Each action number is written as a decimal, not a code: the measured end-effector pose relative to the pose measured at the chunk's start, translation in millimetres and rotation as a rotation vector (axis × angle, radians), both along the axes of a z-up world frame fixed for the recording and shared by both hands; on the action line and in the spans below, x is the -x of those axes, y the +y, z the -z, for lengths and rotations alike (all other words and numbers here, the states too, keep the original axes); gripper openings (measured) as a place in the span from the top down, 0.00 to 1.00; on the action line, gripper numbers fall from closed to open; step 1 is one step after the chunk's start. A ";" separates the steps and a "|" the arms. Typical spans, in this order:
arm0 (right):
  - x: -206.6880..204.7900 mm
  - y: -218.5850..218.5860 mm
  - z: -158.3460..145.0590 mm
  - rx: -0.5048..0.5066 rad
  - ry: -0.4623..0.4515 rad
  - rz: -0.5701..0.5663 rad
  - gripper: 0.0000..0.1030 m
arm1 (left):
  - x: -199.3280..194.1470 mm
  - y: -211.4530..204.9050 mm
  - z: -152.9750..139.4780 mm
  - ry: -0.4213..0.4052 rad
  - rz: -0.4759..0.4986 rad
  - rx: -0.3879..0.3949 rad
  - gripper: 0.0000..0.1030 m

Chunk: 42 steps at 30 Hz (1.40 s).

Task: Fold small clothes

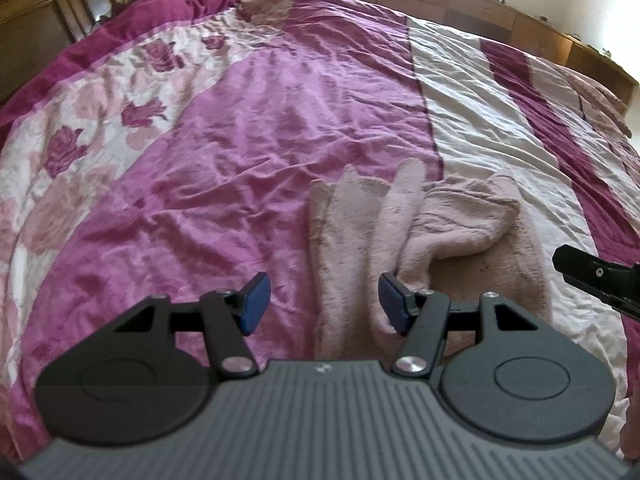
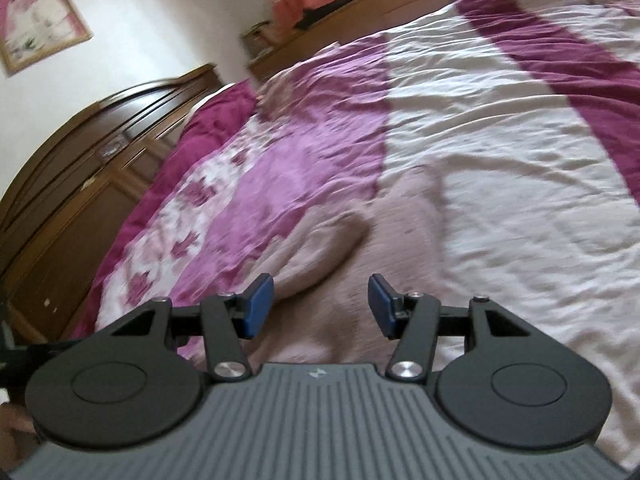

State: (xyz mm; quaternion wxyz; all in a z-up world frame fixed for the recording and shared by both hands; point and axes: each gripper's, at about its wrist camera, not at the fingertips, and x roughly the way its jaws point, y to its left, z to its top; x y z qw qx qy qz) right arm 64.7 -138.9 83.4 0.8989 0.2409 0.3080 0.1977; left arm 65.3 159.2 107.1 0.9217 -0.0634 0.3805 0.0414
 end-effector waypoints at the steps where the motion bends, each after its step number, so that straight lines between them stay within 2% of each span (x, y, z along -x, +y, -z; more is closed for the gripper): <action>1: -1.3 -4.4 1.8 0.000 0.004 0.019 0.41 | -2.0 -3.2 -0.1 -0.002 0.009 0.001 0.40; 12: -17.6 -27.4 33.7 -0.038 0.088 0.116 0.41 | -43.1 -35.0 8.4 -0.028 0.119 0.005 0.40; 15: -20.8 -27.0 38.6 -0.041 0.096 0.113 0.41 | -50.2 -47.1 15.6 -0.029 0.172 -0.041 0.40; 22: -25.5 -29.4 47.4 -0.054 0.113 0.115 0.41 | -54.4 -81.2 33.8 -0.055 0.274 -0.236 0.40; 26: -26.6 -30.5 50.3 -0.059 0.117 0.116 0.41 | -55.6 -92.3 37.8 -0.088 0.306 -0.310 0.40; 29: -27.4 -31.9 51.4 -0.065 0.118 0.116 0.41 | -55.0 -96.2 38.4 -0.108 0.317 -0.331 0.40; 36: -26.7 -34.4 54.2 -0.078 0.123 0.125 0.41 | -45.7 -104.7 40.4 -0.157 0.395 -0.311 0.41; 38: -26.7 -34.4 54.5 -0.077 0.123 0.126 0.41 | -43.9 -111.2 43.5 -0.167 0.417 -0.330 0.51; 39: -26.6 -34.7 54.6 -0.076 0.123 0.126 0.41 | -43.8 -113.0 44.6 -0.169 0.428 -0.330 0.69; 40: -26.6 -34.8 54.7 -0.077 0.123 0.125 0.41 | -44.3 -113.2 44.7 -0.167 0.428 -0.317 0.81; 42: -26.7 -34.7 55.1 -0.077 0.121 0.124 0.41 | -46.7 -107.8 41.5 -0.169 0.394 -0.270 0.84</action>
